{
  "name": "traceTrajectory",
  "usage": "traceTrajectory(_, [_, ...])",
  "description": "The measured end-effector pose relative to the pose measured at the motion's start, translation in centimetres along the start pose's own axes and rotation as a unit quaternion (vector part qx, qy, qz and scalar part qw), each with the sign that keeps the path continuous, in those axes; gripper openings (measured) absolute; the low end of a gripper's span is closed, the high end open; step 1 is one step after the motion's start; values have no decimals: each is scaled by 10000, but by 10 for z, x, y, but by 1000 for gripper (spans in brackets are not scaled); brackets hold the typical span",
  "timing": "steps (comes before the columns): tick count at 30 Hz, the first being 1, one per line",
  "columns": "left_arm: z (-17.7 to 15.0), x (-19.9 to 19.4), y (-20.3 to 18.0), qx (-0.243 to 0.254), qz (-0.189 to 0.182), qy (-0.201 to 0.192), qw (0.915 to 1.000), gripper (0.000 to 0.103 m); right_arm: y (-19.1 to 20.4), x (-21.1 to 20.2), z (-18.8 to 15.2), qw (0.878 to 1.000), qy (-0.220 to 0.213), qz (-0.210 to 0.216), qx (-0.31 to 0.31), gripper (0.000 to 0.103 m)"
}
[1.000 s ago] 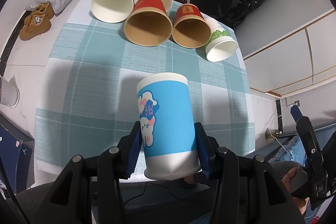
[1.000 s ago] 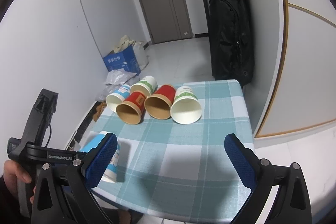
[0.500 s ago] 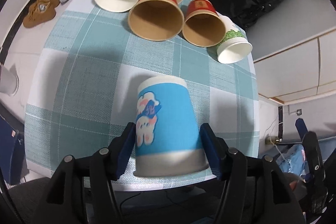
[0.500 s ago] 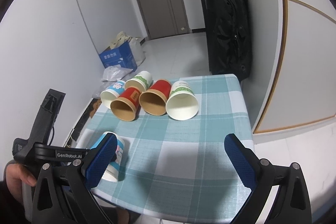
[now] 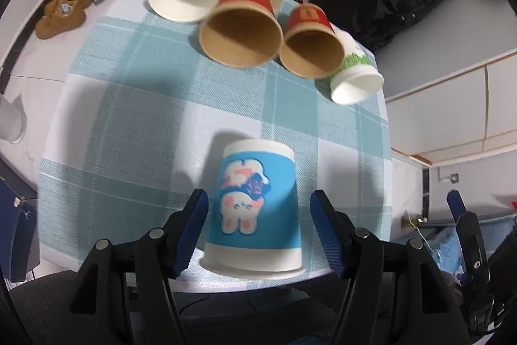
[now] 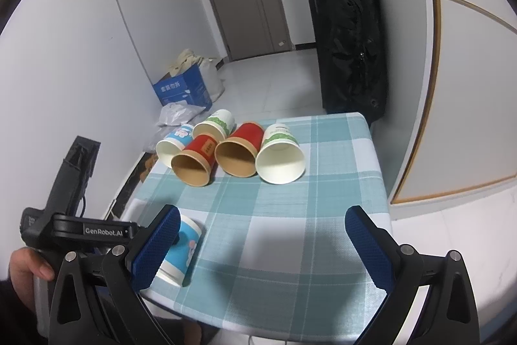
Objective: Flip cup upright
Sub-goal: 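Open the left gripper to release the blue cup and withdraw, then move the right gripper to the blue cup and grasp its rim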
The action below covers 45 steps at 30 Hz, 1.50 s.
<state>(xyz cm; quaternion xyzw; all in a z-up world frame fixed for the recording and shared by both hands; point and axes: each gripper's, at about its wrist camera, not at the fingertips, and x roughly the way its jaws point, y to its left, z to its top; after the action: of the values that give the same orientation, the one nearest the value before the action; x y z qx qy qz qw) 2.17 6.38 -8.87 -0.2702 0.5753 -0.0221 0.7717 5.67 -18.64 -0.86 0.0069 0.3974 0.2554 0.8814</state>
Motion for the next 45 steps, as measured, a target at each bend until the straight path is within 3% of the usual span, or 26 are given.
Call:
traceTrajectory(3, [1,-12,-1,44,80,-293,9995,61,1,1,-1,10000,16,12,-9,103])
traceTrajectory(8, [-1,-41,3,50,-113,-733,9972,61,1,1,-1,10000,28,73,31,103])
traceTrajectory(13, [2,-84,0,62,-118,-1480,9889,61,7,1,0,9998,-4,169,-54,103])
traceTrajectory(16, [-5,-108,-6,262,194,-1978,9797,61,11,1,0,9996,-2,250,-88,103])
traceTrajectory(19, [-11,-117,-12,717,697,-2220,9699,61,14,1,-2,9994,8,314,-148,103])
traceTrajectory(23, [-23,-112,-13,1121,1480,-2633,9467,62,22,2,-4,9989,25,366,-275,102])
traceTrajectory(24, [-24,-109,-11,1112,1551,-2648,9452,62,24,2,-4,9988,32,382,-308,101])
traceTrajectory(29, [-25,-98,11,682,1533,-2514,9532,62,36,5,-7,9976,76,487,-481,98])
traceTrajectory(35, [-25,-108,22,568,1541,-2675,9495,63,49,12,-12,9962,172,584,-623,98])
traceTrajectory(38, [-29,-119,31,336,1402,-2796,9492,75,61,22,-15,9937,322,880,-611,95])
traceTrajectory(45, [-25,-126,60,-104,1359,-2837,9492,76,124,57,-38,9797,791,1329,-1272,90])
